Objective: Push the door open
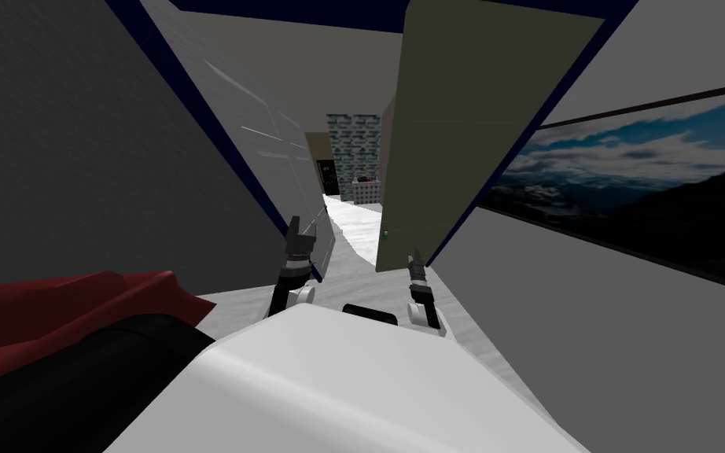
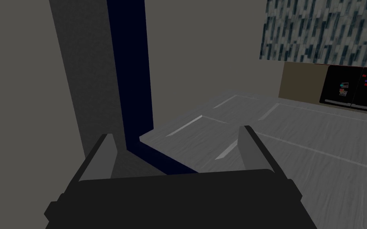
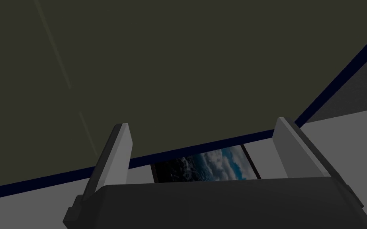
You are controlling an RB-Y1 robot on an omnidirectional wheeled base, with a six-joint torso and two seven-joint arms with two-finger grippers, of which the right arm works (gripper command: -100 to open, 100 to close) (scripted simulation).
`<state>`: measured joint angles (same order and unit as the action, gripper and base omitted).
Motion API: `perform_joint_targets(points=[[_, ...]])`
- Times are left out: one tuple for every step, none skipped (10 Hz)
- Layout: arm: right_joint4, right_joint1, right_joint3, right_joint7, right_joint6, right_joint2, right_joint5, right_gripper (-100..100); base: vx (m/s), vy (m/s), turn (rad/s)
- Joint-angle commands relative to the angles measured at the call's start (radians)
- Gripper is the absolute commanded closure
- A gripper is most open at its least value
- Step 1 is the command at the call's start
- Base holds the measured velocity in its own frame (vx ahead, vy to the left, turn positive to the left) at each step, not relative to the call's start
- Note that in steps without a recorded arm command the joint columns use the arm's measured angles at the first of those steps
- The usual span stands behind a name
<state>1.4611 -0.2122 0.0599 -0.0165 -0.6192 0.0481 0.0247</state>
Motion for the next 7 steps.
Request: perform_joint_targets(points=[[-0.044,0.012,0.006,0.0,-0.01,-0.003,0.002,-100,0.045,-0.03,0.042],[-0.077,0.023,0.011,0.001,-0.016,-0.005,0.003,-100,0.058,-0.02,0.072],[-0.109,0.034,0.015,0.002,-0.022,-0.006,0.005,-100,0.071,-0.034,0.069],[-0.141,0.044,0.019,0.003,-0.029,-0.008,0.006,-100,0.088,-0.045,0.063],[-0.17,0.055,0.024,0.004,-0.035,-0.01,0.007,-100,0.093,-0.05,0.064],[-0.173,0.055,0.024,0.004,-0.035,-0.01,0.007,-100,0.07,-0.034,0.018],[-0.203,0.065,0.028,0.005,-0.04,-0.013,0.008,-100,0.063,-0.033,0.044]])
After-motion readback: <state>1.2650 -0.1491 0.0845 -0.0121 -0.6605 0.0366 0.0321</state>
